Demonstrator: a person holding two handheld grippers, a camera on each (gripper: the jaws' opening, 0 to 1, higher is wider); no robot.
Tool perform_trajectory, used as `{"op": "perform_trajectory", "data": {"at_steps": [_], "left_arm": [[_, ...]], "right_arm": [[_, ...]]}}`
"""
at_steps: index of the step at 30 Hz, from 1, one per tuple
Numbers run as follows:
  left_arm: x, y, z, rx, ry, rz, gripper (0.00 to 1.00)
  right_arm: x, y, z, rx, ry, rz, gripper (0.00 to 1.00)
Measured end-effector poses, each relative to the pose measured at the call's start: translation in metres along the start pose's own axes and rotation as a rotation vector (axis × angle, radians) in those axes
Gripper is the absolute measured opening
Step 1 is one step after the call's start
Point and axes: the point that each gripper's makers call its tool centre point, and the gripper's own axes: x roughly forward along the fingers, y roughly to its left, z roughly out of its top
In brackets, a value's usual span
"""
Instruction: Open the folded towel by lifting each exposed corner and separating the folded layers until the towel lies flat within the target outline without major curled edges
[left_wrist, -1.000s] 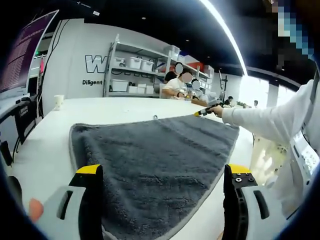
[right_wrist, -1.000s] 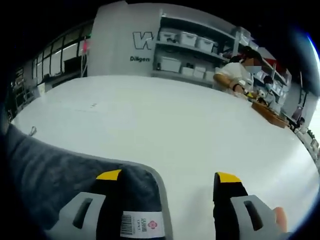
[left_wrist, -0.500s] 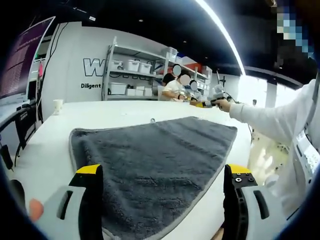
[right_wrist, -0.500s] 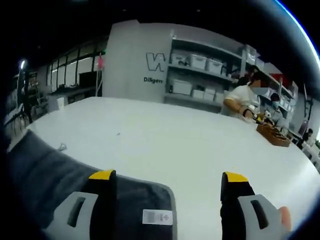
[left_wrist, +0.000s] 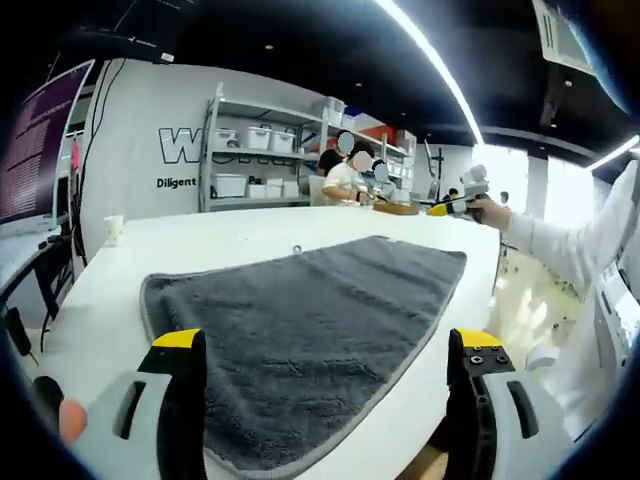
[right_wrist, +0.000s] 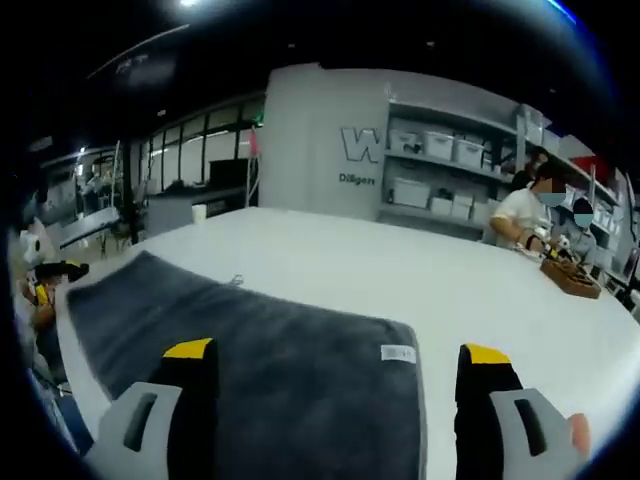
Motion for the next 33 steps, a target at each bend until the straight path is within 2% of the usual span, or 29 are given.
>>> {"op": "perform_trajectory", "data": {"at_steps": [5, 9, 15, 18, 22, 25, 31, 33], "left_arm": [[-0.002, -0.001, 0.002, 0.012, 0.001, 0.005, 1.0], [-0.002, -0.002, 0.002, 0.014, 0.001, 0.0, 1.0], [-0.004, -0.005, 0.004, 0.021, 0.0, -0.004, 1.0], [-0.005, -0.005, 0.005, 0.023, -0.004, -0.002, 1.0], [-0.006, -0.006, 0.006, 0.025, -0.003, 0.0, 1.0], [-0.008, -0.006, 0.008, 0.028, -0.006, 0.004, 1.0], [-0.01, -0.006, 0.011, 0.029, -0.014, 0.012, 1.0], [-0.01, -0.006, 0.012, 0.028, -0.015, 0.015, 1.0]], "right_arm": [[-0.035, 0.026, -0.024, 0.037, -0.018, 0.032, 0.99], [-0.054, 0.047, -0.048, 0.059, 0.005, 0.056, 0.99], [-0.071, 0.055, -0.072, 0.054, 0.007, 0.028, 0.99], [-0.073, 0.047, -0.079, 0.063, 0.01, 0.002, 0.99], [-0.073, 0.022, -0.085, 0.127, -0.009, -0.062, 0.99], [-0.072, 0.002, -0.093, 0.154, -0.008, -0.111, 0.94], [-0.069, -0.02, -0.115, 0.2, 0.01, -0.173, 0.89], [-0.069, -0.027, -0.122, 0.215, 0.01, -0.188, 0.85]]}}
